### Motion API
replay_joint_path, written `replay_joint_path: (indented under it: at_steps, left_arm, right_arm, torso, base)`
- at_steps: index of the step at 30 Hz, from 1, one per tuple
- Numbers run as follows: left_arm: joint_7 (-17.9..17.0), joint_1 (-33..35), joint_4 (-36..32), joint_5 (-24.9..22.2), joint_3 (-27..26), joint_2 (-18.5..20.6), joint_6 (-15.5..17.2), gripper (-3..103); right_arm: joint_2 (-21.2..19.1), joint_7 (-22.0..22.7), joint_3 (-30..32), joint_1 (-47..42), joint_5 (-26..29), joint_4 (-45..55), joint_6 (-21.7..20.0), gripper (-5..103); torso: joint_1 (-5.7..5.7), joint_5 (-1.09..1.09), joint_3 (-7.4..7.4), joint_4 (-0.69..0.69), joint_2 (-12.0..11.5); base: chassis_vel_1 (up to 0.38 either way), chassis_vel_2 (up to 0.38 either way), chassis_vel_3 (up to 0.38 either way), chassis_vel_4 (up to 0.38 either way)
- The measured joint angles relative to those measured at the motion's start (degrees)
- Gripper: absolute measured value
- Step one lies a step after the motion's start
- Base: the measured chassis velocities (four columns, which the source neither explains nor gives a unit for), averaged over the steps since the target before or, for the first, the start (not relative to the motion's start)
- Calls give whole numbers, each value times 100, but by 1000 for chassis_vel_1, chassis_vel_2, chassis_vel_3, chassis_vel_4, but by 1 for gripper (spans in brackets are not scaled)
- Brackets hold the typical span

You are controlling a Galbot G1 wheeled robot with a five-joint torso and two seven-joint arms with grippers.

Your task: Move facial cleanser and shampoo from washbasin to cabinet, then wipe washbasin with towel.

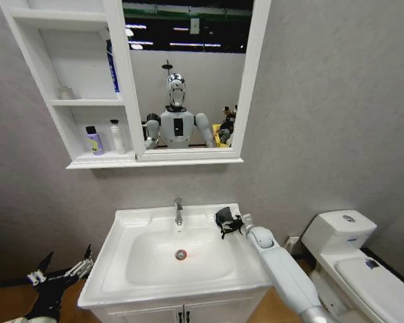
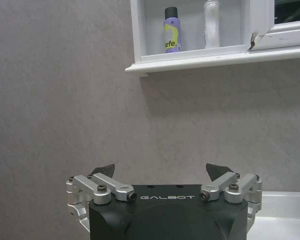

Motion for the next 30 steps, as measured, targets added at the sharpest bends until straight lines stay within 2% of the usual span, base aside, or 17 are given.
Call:
replay_joint_path:
  at_steps: [3,4,5,6,7,10,13,14,16,18,19,21,22,23,24,27,30]
  left_arm:
    - [0,0,0,0,0,0,0,100]
    - [0,0,0,0,0,0,0,100]
    - [0,0,0,0,0,0,0,100]
    - [0,0,0,0,0,0,0,100]
    - [0,0,0,0,0,0,0,100]
    - [0,0,0,0,0,0,0,100]
    - [0,0,0,0,0,0,0,100]
    - [0,0,0,0,0,0,0,100]
    - [0,0,0,0,0,0,0,100]
    - [0,0,0,0,0,0,0,100]
    - [0,0,0,0,0,0,0,100]
    - [0,0,0,0,0,0,0,100]
    - [0,0,0,0,0,0,0,100]
    - [0,0,0,0,0,0,0,100]
    - [0,0,0,0,0,0,0,100]
    - [1,0,0,1,-1,0,0,100]
    - [0,0,0,0,-1,0,0,100]
  right_arm:
    - [37,-1,17,20,17,-71,15,84]
    - [37,-1,17,20,17,-71,15,84]
    - [48,1,26,21,34,-94,18,73]
    - [53,5,33,21,41,-108,23,73]
    - [54,8,37,20,50,-112,24,62]
    - [56,11,47,14,78,-117,24,57]
    - [57,16,79,-10,158,-109,23,41]
    - [57,16,79,-10,158,-109,23,41]
    - [57,18,85,-23,175,-91,18,35]
    - [36,126,81,-115,307,117,-6,25]
    - [36,126,81,-115,307,117,-6,25]
    - [-15,431,43,-309,597,614,-124,14]
    - [-15,431,43,-309,597,614,-124,14]
    - [-25,741,11,-494,806,1003,-195,8]
    - [-25,741,11,-494,806,1003,-195,8]
    - [116,1902,-147,-1513,1351,2372,-657,4]
    - [191,2199,-217,-1801,1464,2682,-818,4]
  torso:
    - [0,0,0,0,0]
    - [0,0,0,0,0]
    - [0,0,0,0,0]
    - [0,0,0,0,0]
    - [0,0,0,0,0]
    - [0,0,0,0,0]
    - [0,0,0,0,0]
    - [0,0,0,0,0]
    - [0,0,0,0,0]
    - [0,0,0,0,0]
    - [0,0,0,0,0]
    - [1,-1,0,0,0]
    - [1,-1,0,0,0]
    - [0,-1,0,0,0]
    - [0,-1,0,0,0]
    - [0,0,0,-1,0]
    - [-1,1,-1,-3,0]
  base:
    - [0,0,0,0]
    - [0,0,0,0]
    - [0,0,0,0]
    - [0,0,0,0]
    - [0,0,0,0]
    - [0,0,0,0]
    - [0,0,0,0]
    - [0,0,0,0]
    - [0,0,0,0]
    - [0,0,0,0]
    - [0,0,0,0]
    - [0,0,0,0]
    - [0,0,0,0]
    - [0,0,0,0]
    - [0,0,0,0]
    - [0,0,0,0]
    - [0,0,0,0]
